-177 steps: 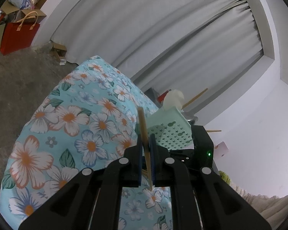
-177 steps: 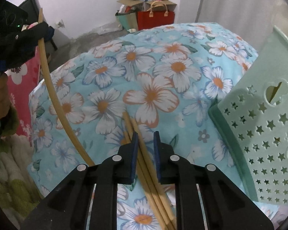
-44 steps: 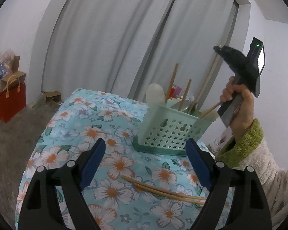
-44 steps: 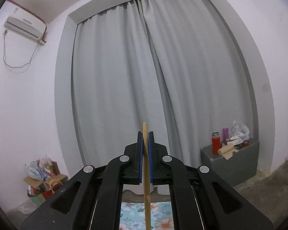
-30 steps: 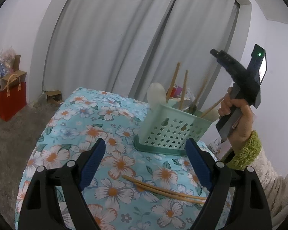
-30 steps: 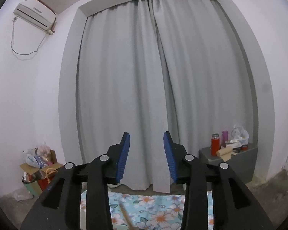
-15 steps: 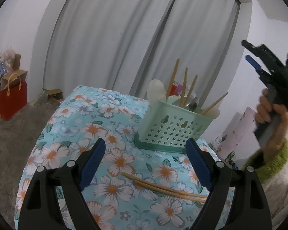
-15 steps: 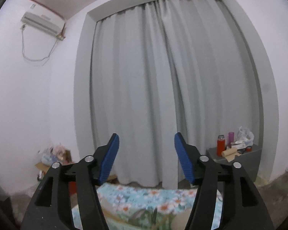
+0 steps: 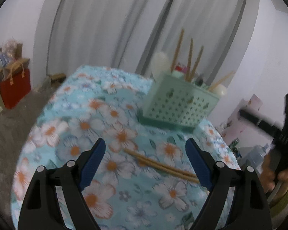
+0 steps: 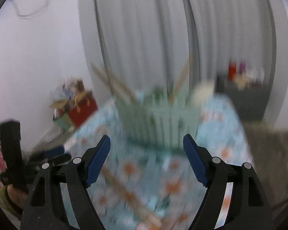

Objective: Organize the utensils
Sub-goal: 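Move both open tools down to the chopsticks lying on the bed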

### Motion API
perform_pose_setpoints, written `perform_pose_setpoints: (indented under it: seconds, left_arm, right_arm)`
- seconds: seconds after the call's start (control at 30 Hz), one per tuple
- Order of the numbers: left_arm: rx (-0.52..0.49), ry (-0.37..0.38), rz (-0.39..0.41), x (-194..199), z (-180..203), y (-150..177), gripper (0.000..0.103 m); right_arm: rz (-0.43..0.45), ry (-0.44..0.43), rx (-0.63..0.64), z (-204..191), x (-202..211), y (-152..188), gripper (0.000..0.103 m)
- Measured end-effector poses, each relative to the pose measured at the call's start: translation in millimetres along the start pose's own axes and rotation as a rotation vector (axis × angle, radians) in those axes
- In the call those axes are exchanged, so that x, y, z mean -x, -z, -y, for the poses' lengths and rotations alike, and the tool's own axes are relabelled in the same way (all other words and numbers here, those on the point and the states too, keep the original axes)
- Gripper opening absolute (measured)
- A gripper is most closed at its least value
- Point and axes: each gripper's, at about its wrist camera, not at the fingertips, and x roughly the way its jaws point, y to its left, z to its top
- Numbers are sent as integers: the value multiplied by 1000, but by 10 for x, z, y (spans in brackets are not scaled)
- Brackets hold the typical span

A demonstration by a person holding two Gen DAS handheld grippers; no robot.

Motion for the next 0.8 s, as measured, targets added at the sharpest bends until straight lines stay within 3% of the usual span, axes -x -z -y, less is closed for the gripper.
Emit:
perform_pose_setpoints:
  seconds: [0.07, 0.2, 0.33, 0.47, 0.67, 0.8]
  left_arm:
    - [29, 32, -47, -81, 22, 59, 83]
    - [95, 109, -137, -258, 65, 165, 73]
    - [209, 186, -246, -490, 28, 269, 61]
    - [405, 249, -356, -780, -150, 392, 53]
    - [589, 299, -365, -918, -376, 433, 43]
    - [651, 280, -372, -968, -450, 451, 24]
  right_arm:
    - [-92, 10, -44, 49, -174, 185, 74]
    - [-209, 14, -127, 151, -247, 473, 74]
    - [-242, 4, -192, 196, -196, 634, 74]
    - [-242, 5, -215, 215, -119, 722, 74]
    - [-248, -12, -229, 249, -111, 789, 74]
    - [-247, -29, -242, 251, -126, 822, 74]
